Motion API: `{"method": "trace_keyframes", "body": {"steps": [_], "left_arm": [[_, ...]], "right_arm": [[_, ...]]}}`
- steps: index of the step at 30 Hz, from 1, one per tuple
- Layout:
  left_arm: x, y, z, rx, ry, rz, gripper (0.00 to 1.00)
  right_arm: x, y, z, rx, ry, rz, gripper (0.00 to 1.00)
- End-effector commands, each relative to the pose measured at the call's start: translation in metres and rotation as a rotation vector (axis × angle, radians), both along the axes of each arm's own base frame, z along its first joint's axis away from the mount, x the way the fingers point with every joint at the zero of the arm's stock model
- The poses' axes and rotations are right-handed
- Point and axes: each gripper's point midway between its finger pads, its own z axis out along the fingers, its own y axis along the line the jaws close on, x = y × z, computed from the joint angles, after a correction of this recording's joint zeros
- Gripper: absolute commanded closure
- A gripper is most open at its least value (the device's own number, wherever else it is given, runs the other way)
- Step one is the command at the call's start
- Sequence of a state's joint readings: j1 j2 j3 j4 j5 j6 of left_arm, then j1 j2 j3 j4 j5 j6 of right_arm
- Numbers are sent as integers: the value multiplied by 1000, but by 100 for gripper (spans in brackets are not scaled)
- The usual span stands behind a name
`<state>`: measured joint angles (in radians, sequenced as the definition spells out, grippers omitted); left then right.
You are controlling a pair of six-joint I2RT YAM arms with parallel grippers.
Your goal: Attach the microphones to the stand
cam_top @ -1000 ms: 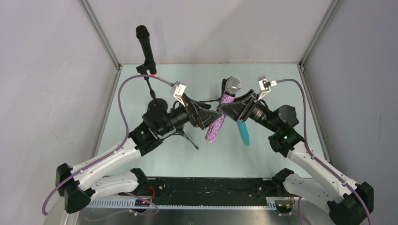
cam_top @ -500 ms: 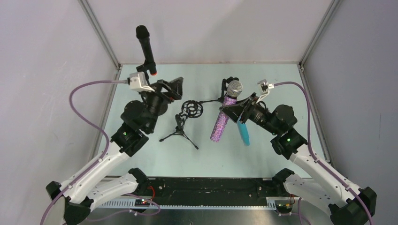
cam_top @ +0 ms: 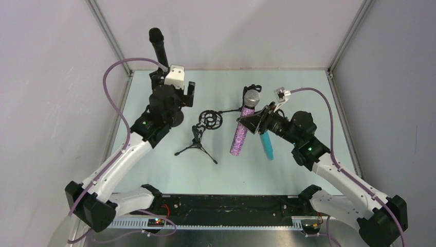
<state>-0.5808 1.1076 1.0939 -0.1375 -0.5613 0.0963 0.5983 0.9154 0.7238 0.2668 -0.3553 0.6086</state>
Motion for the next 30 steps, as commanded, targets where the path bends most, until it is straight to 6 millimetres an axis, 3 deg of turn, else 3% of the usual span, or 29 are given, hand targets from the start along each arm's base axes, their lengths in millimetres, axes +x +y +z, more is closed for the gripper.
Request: {"method": "trace_keyframes", "body": {"steps": [1,9,14,18,21,30], "left_arm": [[7,1,-13,-37,104,-98,0],[13,10,-67,-145,244,-72,0],[13,-6,-96,-158,320,-153,0],[10,-10,-106,-139,339,-187,0],[10,-1,-108,-128,317,-144,0],[7,10,-111,-133,265,-104,0]], "right_arm": [[7,1,27,44,-103,-19,100],[30,1,42,55,-244,-84,100],[43,5,60,70,-413,-121,100],[53,10,75,78,-536,-138,100],[56,17,89,101,-630,-137,100],[71,56,115,209,-794,-70,100]]}}
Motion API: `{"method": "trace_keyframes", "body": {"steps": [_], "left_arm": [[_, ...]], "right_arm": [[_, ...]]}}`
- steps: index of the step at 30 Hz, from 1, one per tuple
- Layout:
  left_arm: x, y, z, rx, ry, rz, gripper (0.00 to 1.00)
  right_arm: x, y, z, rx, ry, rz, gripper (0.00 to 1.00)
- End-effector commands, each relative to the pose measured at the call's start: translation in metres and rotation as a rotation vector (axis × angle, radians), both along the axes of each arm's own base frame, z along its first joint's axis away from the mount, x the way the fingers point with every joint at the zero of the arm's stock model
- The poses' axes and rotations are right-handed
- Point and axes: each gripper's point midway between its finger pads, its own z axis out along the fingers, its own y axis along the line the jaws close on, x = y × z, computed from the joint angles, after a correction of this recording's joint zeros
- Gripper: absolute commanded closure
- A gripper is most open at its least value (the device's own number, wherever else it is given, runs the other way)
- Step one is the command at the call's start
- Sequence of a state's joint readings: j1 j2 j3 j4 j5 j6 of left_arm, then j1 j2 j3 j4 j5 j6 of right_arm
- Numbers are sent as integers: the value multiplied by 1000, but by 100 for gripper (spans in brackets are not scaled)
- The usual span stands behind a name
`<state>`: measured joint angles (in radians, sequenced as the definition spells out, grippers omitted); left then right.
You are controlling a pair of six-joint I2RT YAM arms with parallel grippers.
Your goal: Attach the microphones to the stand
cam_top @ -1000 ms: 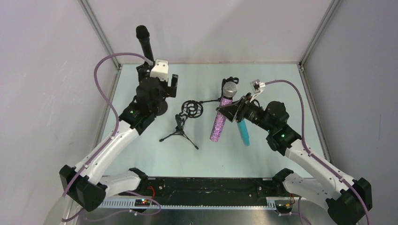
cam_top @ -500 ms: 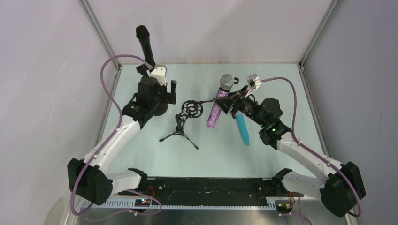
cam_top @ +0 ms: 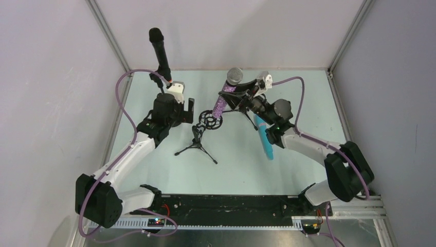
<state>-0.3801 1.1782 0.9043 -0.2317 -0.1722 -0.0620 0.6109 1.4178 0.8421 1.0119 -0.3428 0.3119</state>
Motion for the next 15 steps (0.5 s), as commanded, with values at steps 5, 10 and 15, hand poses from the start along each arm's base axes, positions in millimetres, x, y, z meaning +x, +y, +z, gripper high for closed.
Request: {"method": "trace_keyframes", "body": {"steps": [5,10,15], "left_arm": [[9,5,28,-30,-119,32,0],[10,4,27,-31,-121,29,0],[10,4,25,-26,-119,29,0]], "right_arm": [[-14,23,74,144,-276,77,100],[-12,37,58,115,-264,94,100],[-8,38,43,109,-236,81,100]]}}
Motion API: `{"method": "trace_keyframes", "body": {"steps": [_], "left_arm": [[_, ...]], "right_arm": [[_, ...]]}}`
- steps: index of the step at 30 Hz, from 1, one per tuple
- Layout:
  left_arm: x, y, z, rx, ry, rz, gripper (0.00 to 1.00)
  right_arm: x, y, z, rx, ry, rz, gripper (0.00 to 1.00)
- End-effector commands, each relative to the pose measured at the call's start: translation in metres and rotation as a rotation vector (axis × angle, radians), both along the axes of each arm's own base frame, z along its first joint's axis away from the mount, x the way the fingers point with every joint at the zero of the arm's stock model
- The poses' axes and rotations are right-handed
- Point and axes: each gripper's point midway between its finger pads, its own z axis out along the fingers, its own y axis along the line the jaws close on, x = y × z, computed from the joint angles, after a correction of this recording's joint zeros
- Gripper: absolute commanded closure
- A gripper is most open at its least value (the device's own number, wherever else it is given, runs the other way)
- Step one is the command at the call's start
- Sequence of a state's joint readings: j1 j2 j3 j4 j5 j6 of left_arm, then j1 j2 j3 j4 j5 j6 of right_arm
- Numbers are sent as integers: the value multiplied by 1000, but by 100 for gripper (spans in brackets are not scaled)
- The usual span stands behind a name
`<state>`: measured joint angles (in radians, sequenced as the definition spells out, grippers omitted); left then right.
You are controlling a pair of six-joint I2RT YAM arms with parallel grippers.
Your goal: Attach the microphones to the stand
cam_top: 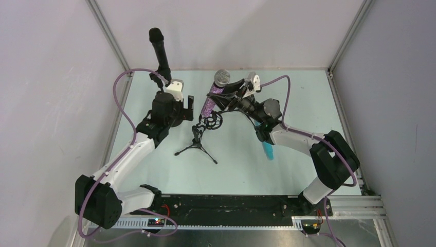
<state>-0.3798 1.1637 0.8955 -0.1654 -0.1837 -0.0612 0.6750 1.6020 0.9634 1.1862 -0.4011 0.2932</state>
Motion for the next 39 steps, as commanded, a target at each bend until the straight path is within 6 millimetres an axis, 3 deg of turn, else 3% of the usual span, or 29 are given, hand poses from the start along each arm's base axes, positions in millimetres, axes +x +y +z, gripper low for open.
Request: {"method": "trace_keyframes", "body": {"steps": [1,15,28,39], "left_arm": [[3,5,10,-5,-48,19,0],[2,3,10,-10,-49,11,0],[3,1,5,-12,-35,2,0],[4,0,3,-8,-31,-2,0]], "right_arm": [[-6,-9,32,81,-110,-30,100],[-6,-23,1,56,-45,-80,100],[-4,-47,6,124,-15,-121,100],[-6,-46,-3,101,-7,-109,100]]}}
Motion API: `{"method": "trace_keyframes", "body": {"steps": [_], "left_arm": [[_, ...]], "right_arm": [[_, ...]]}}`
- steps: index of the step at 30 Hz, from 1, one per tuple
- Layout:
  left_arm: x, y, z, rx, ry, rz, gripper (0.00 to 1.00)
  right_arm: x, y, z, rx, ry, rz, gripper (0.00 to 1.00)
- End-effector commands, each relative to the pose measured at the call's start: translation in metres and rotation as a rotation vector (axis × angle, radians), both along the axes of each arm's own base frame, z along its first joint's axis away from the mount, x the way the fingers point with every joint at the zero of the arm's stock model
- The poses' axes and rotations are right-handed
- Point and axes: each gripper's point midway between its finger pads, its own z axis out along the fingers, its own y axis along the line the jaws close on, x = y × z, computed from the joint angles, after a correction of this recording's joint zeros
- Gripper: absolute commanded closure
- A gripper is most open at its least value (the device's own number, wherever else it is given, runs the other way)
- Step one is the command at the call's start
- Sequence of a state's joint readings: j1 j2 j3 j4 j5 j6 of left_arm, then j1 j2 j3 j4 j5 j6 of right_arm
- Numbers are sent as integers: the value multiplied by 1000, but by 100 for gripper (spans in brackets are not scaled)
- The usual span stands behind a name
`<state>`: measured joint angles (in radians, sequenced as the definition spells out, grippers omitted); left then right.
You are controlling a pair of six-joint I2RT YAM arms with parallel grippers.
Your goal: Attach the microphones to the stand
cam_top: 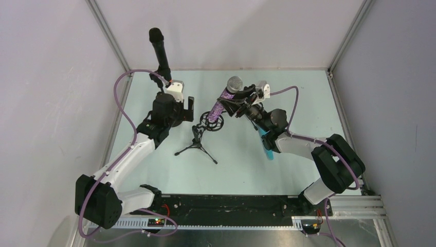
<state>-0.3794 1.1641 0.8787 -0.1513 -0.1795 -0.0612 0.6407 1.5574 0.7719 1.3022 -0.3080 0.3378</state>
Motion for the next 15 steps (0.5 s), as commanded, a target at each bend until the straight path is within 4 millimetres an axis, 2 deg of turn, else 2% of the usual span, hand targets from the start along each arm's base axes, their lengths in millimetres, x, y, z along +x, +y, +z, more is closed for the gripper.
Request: {"method": "trace_keyframes", "body": {"steps": [1,10,15], "left_arm": [[5,1,8,-7,-34,2,0],[4,1,8,-8,-35,1,0],[4,0,8,-9,-34,-3,0]], "right_arm": [[-10,-11,33,47,-107,-26,100],[-6,2,10,-126,-112,-74,100],[-5,9,-2,-157,-88,-70,100]]}}
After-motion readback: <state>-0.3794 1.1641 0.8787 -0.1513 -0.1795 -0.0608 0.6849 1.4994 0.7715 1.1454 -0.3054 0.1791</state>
